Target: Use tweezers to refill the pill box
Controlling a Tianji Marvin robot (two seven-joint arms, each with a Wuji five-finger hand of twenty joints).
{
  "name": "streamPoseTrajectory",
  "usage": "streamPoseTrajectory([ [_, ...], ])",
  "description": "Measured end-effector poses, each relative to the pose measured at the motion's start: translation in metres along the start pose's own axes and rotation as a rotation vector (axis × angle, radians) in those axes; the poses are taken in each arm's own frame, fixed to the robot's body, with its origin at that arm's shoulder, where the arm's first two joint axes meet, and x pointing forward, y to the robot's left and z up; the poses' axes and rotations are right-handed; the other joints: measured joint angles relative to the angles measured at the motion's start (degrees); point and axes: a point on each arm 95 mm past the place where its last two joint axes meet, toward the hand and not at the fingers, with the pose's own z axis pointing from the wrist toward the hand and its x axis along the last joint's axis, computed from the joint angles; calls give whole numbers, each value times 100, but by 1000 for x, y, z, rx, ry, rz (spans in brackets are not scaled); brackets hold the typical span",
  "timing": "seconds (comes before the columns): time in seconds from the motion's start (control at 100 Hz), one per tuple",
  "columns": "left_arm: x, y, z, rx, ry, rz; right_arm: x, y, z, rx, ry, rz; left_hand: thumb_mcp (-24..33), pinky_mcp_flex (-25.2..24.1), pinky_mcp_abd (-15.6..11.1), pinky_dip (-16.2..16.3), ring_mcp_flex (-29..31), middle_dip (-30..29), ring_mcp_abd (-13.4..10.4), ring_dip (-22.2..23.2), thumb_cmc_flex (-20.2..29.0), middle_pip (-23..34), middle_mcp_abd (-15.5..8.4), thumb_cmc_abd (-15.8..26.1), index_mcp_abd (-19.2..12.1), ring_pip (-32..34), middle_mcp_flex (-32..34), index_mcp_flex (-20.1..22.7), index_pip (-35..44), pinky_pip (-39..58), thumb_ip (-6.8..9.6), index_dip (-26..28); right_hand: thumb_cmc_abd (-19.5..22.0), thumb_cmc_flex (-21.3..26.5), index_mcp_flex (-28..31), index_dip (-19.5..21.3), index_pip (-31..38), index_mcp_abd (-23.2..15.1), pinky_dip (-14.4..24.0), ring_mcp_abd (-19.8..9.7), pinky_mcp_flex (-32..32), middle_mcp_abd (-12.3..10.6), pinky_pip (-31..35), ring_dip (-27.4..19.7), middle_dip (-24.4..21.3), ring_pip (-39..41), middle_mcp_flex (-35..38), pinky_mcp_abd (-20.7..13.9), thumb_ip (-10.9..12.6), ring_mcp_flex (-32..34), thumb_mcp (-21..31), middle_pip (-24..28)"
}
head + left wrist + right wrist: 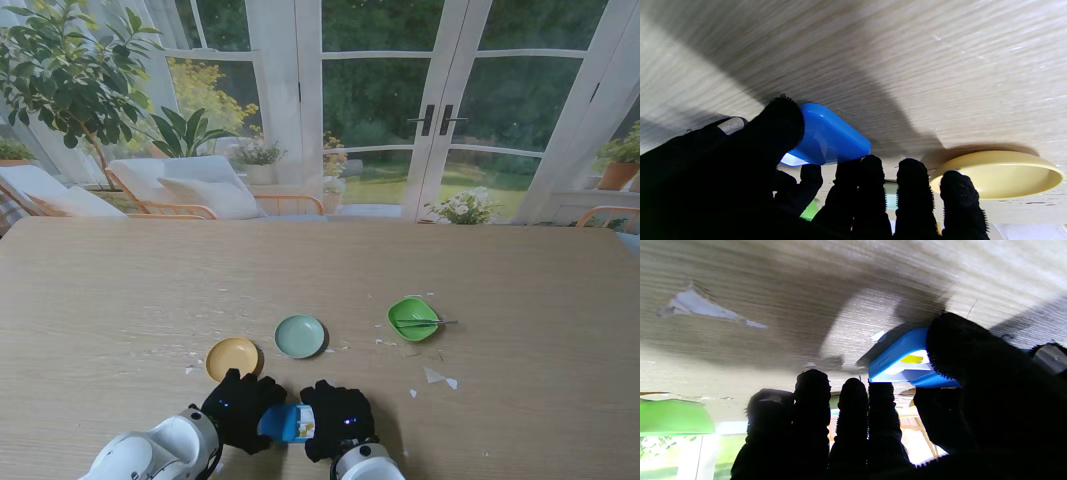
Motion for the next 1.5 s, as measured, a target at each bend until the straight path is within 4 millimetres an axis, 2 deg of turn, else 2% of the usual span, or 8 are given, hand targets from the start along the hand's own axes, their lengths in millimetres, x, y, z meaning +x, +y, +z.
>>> streamPoseTrajectory([
  [0.5,8,-1,4,9,15,-28,2,0,1,-1,7,3,-10,7,0,0,2,-40,2,0,69,8,4,3,6,0,-2,7,-27,0,0,-102,-10,0,1,50,50,7,1,-2,66,0,2,0,4,12,5,1,0,65,-4,0],
  [0.59,8,-1,4,6,16,-25,3,0,1,1,8,1,-10,7,0,0,2,-127,2,0,69,8,4,4,-46,0,-2,100,-480,0,0,-557,-10,0,1,2,18,31,1,-6,66,0,2,0,4,12,5,1,0,65,-6,0],
  [0.64,7,-2,2,3,15,-24,3,0,0,4,8,-1,-10,0,0,0,2,-263,2,0,111,-1,4,4,-75,-15,-2,105,-928,0,0,-915,22,0,4,-353,-157,49,1,-8,66,0,2,0,4,12,5,1,0,65,-7,0],
  [0.75,3,-3,-1,-1,10,-22,3,0,-1,13,6,-3,-61,-76,0,-12,-3,-444,2,1,-14,-137,4,-29,-17,-57,-2,111,-1914,0,0,-1547,106,61,-110,-697,-525,168,1,-52,64,0,2,0,4,12,5,1,0,65,-29,0],
  [0.96,0,0,-3,-9,-3,-18,2,-1,-4,21,-2,-13,-192,-134,-1,-75,-86,-514,2,1,-235,-161,4,-53,69,-64,-2,113,-2780,0,-22,-1949,182,-84,-329,-906,-811,357,1,-80,62,0,2,34,4,13,-8,-55,0,65,-439,0],
  [1.15,1,2,-3,-23,-7,-16,0,-1,-6,24,-11,-15,-258,-136,-1,-98,-153,-518,8,1,-454,-233,9,-55,100,-116,-2,114,-2845,0,-72,-1936,182,-94,-331,-773,-583,366,1,-132,111,0,53,102,96,64,-8,-61,0,102,-521,0],
  [1.3,4,2,0,-24,-7,-11,0,0,-6,12,-14,-7,-217,-136,-1,-100,-153,-511,9,1,-260,-233,10,-50,104,-117,-2,78,-2146,0,-73,-1210,176,-48,-199,-79,179,270,2,-137,194,-69,72,116,145,98,169,-62,0,208,-370,20],
  [1.5,6,0,3,-13,-5,-18,0,-1,-4,-1,-10,2,36,-136,-1,-100,-147,-506,12,2,21,-160,62,147,111,-117,-2,16,-1266,0,8,-398,83,-129,-92,137,409,269,2,-139,259,-70,123,116,146,141,385,-62,0,286,-254,52],
])
